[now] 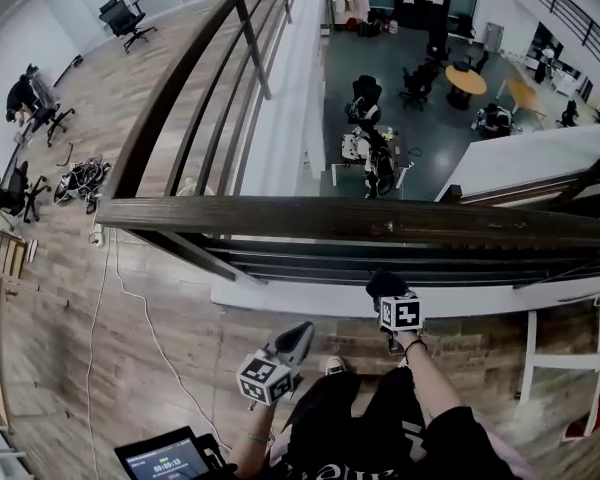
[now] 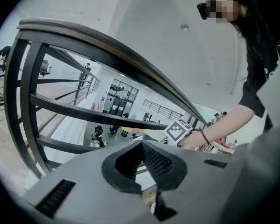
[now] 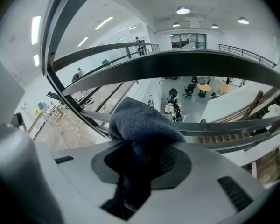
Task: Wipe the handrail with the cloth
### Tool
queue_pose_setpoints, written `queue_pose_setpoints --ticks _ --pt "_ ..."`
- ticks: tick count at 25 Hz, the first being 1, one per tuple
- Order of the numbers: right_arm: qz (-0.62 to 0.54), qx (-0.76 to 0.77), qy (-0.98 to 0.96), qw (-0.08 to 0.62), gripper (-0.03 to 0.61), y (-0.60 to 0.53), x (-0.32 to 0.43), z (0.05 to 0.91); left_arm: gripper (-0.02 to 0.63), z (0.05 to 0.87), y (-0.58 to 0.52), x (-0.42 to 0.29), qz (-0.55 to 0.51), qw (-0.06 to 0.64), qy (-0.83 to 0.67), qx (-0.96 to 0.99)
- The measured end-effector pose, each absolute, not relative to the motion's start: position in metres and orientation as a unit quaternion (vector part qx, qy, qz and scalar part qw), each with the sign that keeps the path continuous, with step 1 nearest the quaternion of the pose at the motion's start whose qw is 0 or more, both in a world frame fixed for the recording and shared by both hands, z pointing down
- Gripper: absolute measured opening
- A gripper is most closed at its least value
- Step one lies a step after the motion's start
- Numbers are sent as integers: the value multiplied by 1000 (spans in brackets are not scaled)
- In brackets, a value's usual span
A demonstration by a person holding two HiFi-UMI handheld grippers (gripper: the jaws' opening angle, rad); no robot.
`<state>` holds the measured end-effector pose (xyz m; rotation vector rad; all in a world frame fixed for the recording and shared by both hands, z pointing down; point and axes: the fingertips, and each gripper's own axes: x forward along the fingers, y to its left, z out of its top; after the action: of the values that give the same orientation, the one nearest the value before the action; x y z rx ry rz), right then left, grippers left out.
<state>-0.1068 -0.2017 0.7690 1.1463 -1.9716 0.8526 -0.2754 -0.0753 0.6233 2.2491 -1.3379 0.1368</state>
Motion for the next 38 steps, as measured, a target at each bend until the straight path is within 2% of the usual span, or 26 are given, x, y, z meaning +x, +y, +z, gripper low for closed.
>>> queue_pose_setpoints --ticks 9,17,26,38 --pt "285 352 -812 367 103 -210 -263 788 0 662 -47 -306 56 281 -495 821" --pt "234 326 -834 379 103 -235 -324 806 0 695 -18 -326 75 291 -507 808" --pt "227 347 -809 417 103 -248 -276 828 0 701 -22 -319 77 284 -506 811" --pt "237 395 -786 413 103 -274 -136 839 0 702 -43 -239 93 283 -469 831"
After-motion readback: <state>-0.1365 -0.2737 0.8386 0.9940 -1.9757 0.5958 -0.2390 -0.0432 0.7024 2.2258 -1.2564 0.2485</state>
